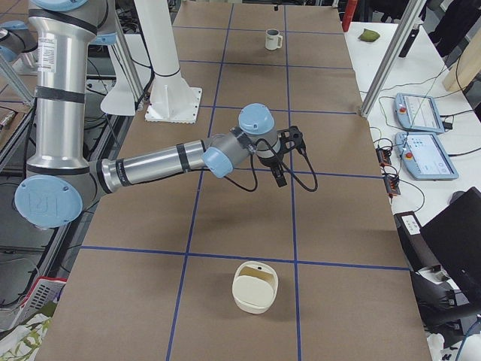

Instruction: Left arm hands cup to right arm to dump lemon

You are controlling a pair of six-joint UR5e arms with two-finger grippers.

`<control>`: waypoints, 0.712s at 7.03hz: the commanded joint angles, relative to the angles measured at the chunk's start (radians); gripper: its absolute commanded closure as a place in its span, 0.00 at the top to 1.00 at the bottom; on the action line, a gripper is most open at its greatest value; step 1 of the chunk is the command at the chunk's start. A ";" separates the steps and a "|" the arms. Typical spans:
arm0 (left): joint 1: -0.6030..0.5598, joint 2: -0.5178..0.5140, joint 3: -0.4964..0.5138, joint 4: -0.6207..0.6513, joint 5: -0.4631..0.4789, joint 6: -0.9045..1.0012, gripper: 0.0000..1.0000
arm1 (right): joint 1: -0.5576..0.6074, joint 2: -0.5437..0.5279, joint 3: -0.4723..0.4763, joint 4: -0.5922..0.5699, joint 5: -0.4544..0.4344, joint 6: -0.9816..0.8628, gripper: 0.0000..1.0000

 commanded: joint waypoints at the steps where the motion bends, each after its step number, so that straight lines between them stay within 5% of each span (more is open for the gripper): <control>1: 0.113 0.001 0.083 -0.170 0.138 -0.188 1.00 | -0.101 0.004 0.043 -0.001 -0.086 0.109 0.99; 5: 0.195 0.031 0.159 -0.324 0.165 -0.250 0.99 | -0.119 0.010 0.044 -0.001 -0.099 0.117 1.00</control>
